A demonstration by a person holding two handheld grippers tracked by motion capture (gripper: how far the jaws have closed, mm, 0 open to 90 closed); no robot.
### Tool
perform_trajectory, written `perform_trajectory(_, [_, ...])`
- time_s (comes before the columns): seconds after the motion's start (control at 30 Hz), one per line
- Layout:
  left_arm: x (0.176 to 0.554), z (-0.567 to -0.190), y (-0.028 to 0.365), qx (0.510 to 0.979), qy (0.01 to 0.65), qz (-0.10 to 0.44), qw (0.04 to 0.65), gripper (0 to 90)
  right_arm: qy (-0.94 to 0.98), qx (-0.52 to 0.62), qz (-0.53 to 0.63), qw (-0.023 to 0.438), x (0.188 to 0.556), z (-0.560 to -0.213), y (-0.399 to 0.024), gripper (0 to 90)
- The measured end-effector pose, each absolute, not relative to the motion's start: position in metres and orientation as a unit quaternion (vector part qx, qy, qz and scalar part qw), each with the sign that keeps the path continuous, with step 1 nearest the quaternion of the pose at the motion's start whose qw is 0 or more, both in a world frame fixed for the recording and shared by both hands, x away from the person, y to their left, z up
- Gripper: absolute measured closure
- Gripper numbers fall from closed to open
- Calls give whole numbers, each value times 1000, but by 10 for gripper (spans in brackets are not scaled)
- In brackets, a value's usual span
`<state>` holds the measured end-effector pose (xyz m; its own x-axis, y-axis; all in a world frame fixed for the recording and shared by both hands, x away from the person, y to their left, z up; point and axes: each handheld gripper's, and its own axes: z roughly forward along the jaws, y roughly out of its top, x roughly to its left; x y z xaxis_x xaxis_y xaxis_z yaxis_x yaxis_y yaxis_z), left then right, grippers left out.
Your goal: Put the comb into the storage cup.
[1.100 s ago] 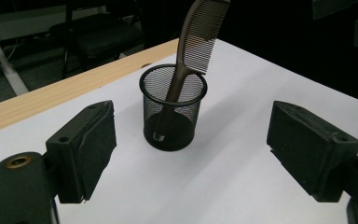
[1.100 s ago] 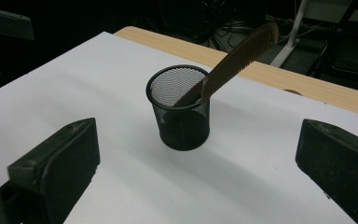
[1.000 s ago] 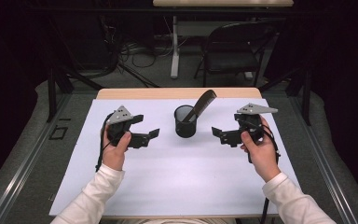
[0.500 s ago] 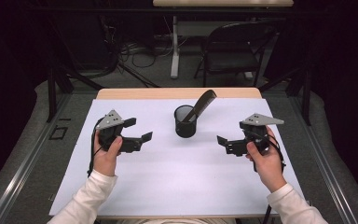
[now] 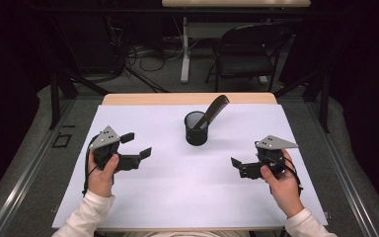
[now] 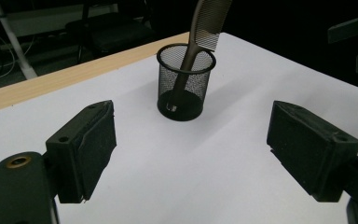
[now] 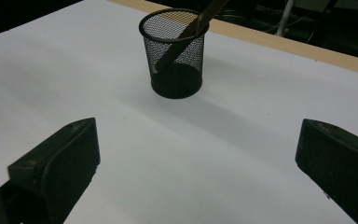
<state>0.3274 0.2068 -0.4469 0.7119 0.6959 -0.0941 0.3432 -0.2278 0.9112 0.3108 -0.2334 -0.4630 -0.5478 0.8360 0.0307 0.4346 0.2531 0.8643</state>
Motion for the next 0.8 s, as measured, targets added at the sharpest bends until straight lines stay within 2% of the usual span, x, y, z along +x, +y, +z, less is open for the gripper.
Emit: perform_trajectory(0.8, [305, -488, 246, 752, 365, 187, 516, 159, 740, 434, 458, 232, 289, -493, -246, 0])
